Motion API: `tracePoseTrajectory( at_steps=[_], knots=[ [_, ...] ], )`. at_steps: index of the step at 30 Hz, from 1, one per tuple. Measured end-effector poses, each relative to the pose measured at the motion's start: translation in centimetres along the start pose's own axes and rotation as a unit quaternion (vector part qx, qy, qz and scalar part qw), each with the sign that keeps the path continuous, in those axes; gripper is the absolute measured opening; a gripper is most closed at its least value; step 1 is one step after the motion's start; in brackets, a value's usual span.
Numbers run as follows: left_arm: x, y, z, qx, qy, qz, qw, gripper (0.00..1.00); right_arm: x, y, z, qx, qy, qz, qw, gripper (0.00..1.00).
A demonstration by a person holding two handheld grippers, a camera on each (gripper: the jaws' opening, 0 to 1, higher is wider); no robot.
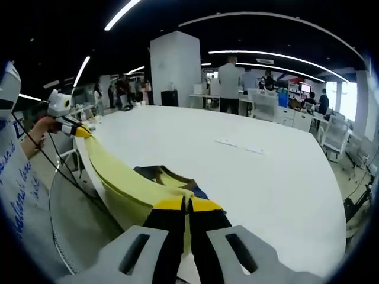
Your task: Fold the garment on the visible template until the final outline fits inside the template.
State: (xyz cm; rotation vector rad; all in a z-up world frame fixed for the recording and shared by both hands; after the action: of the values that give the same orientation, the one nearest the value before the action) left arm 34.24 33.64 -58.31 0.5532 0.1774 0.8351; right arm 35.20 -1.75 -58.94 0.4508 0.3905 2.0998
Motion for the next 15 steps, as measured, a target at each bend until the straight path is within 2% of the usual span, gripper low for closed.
tracePoseTrajectory(
  at_steps=[5,15],
  knots=[
    [1.0,-1.2,-0.3,-0.004,0.014,-0.004,0.9999,0.0,-0.7,-1.0,-0.5,0.007,-0.002,-0.007,1.0,0.03],
    [3.2,-4.2,-1.6,0.01,0.026,0.007,0.9996,0.0,-1.9,-3.1,-1.1,0.014,-0.007,-0.014,0.9998,0.03]
  ],
)
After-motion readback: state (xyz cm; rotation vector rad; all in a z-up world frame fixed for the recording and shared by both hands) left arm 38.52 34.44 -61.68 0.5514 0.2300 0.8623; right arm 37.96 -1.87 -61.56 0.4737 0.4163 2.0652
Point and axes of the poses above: the point that each gripper's makers call its tool centre point, and the gripper's own axes: y roughly backward along the fingers, x roughly to its left, z roughly out of its top, the point moved 1 cm from there along y, roughly backward along the fingers, and after that the axes turned 11 degrees about -y, right-handed, at the moved point
